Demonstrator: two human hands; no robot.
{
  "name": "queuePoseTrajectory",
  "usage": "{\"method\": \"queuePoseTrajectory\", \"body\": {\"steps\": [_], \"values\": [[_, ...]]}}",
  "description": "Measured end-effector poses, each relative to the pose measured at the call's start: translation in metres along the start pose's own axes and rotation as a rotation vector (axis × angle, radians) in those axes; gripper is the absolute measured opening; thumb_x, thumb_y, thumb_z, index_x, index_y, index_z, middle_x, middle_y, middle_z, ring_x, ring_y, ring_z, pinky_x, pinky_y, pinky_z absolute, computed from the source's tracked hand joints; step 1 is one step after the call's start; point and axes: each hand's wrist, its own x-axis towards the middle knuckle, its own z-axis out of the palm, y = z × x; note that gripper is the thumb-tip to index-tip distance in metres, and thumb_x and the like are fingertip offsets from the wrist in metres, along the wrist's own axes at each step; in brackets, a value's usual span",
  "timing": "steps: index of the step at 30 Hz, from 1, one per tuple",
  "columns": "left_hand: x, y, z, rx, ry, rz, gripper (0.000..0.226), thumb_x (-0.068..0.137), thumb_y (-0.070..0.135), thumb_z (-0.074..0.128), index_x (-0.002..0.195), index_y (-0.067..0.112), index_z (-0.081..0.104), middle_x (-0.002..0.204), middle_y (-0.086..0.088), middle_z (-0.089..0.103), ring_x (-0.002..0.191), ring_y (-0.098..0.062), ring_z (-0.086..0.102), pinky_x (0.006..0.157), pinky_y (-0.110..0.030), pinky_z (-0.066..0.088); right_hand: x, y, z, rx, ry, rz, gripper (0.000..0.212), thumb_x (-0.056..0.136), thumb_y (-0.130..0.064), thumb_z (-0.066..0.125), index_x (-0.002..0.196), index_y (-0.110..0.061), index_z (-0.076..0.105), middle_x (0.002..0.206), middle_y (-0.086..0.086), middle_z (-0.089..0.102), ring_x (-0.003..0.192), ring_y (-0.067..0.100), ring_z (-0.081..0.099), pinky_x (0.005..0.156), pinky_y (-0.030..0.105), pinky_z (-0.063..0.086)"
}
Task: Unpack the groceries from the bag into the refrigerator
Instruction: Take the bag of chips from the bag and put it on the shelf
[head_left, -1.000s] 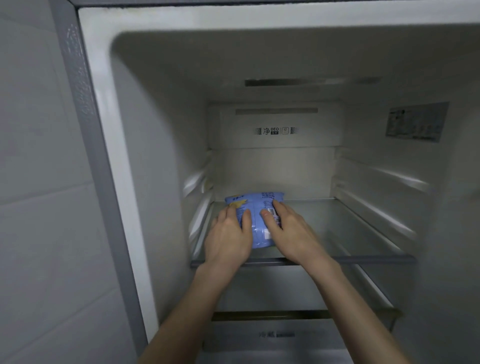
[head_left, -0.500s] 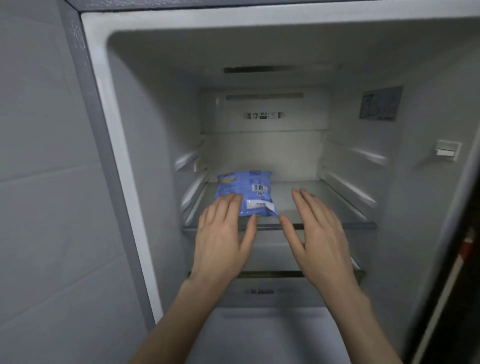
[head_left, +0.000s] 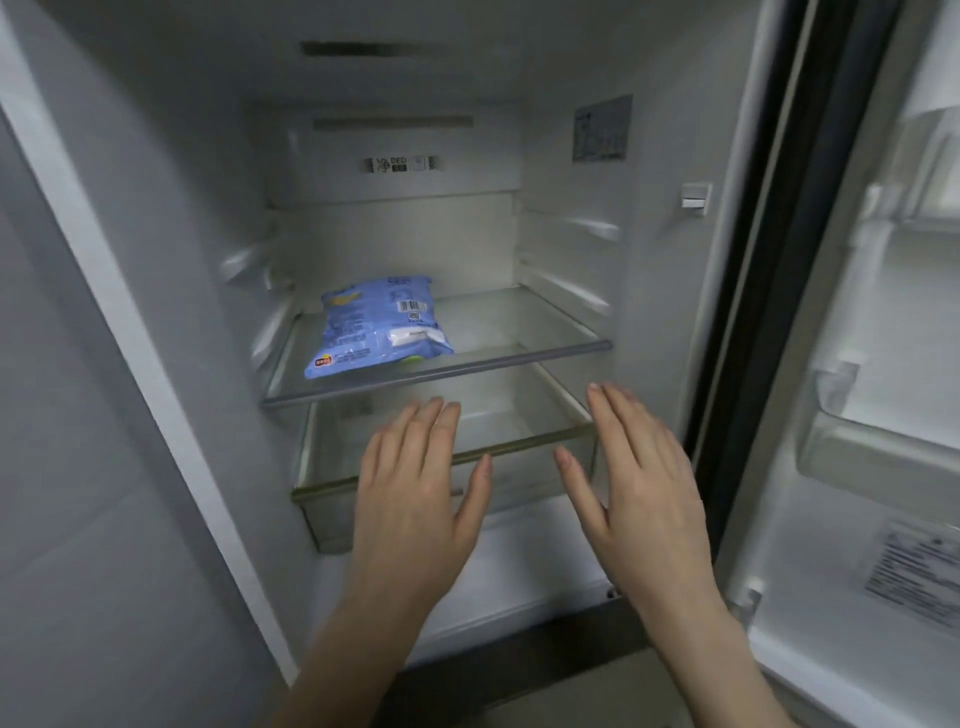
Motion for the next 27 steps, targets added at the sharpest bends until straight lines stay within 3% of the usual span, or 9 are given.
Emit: {"method": "queuePoseTrajectory", "body": {"steps": [5,13,27], "values": [[-0.010,0.010,0.011,-0.168,-0.051,0.091,0.053,0.101,0.042,0.047,0.141,0.008,0.054,0.144,-0.009,0.057,0.140,-0.028,0.047,0.113,-0.049,0.039,-0.035,-0.004,-0.032,-0.155,0.051,0.117,0.064,0.103,-0.048,0.048,0.156,-0.011,0.040,0.158,0.008,0.046,0.149,0.024,0.039,0.124,0.040,0.028],[-0.030,0.052,0.010,-0.428,-0.110,0.256,0.055,0.102,0.045,0.043,0.143,0.010,0.052,0.145,-0.007,0.056,0.141,-0.025,0.044,0.117,-0.044,0.036,-0.109,-0.022,-0.088,-0.367,0.100,0.318,0.064,0.104,-0.048,0.047,0.157,-0.013,0.038,0.162,0.004,0.041,0.153,0.020,0.032,0.122,0.045,0.033],[-0.095,0.210,-0.027,-0.864,-0.190,0.573,0.052,0.101,0.041,0.050,0.140,0.008,0.055,0.141,-0.008,0.059,0.137,-0.028,0.049,0.115,-0.048,0.037,-0.249,-0.024,-0.232,-0.736,0.257,0.708,0.065,0.102,-0.046,0.049,0.155,-0.010,0.040,0.159,0.008,0.044,0.150,0.024,0.037,0.120,0.047,0.035]]}}
